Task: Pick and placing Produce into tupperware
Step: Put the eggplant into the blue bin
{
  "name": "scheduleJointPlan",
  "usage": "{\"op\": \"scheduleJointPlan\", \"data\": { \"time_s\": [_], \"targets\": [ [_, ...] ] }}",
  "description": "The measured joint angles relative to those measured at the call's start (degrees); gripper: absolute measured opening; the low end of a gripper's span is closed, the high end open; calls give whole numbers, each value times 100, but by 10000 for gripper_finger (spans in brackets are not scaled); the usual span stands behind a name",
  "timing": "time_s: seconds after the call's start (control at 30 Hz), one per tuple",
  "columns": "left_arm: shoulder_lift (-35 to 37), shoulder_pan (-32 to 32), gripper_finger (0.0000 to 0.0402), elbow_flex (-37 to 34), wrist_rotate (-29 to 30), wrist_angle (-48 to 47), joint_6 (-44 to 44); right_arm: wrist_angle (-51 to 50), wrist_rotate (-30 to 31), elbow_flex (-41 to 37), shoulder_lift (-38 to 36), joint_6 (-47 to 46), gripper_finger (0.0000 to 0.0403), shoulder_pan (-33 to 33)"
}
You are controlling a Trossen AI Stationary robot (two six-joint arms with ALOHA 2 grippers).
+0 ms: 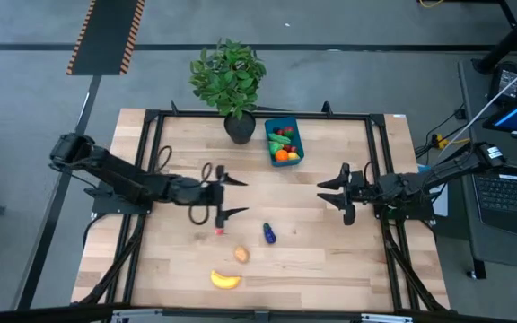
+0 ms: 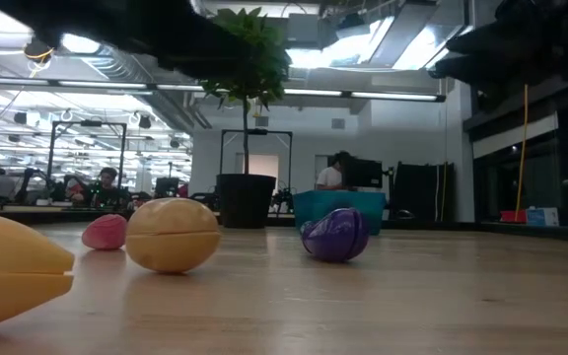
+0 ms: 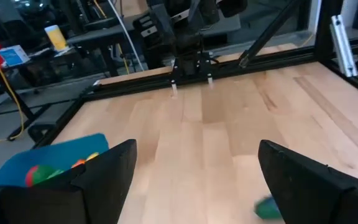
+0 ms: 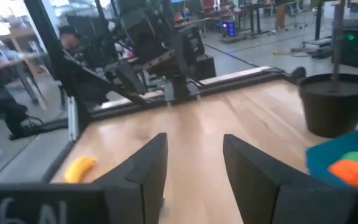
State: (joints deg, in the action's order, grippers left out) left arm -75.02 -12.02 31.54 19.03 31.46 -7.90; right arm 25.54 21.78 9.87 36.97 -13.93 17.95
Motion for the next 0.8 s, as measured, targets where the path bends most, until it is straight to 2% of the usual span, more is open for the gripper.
{"op": "scheduleJointPlan", "data": {
  "time_s": [0.13,0.3,0.43,0.63,0.73,0.8],
  "targets": [
    [392,-392,330,-463,376,5,195,569,-27,4,490,-97,159,5],
    [601,-723,325,-974,439,436,416,1632,-863,4,1278,340,158,5],
    [610,-861,330,-1330,519,817,587,2003,-979,227,1895,341,158,3],
    [702,-982,327,-1678,912,1215,607,865,-982,1357,2765,219,158,3],
    [870,-1019,325,-1896,913,1309,638,-375,-981,2129,3004,-32,158,18],
    [1010,-1050,324,-2033,913,1316,749,-1246,-950,2628,3160,-558,158,51]
  ]
}}
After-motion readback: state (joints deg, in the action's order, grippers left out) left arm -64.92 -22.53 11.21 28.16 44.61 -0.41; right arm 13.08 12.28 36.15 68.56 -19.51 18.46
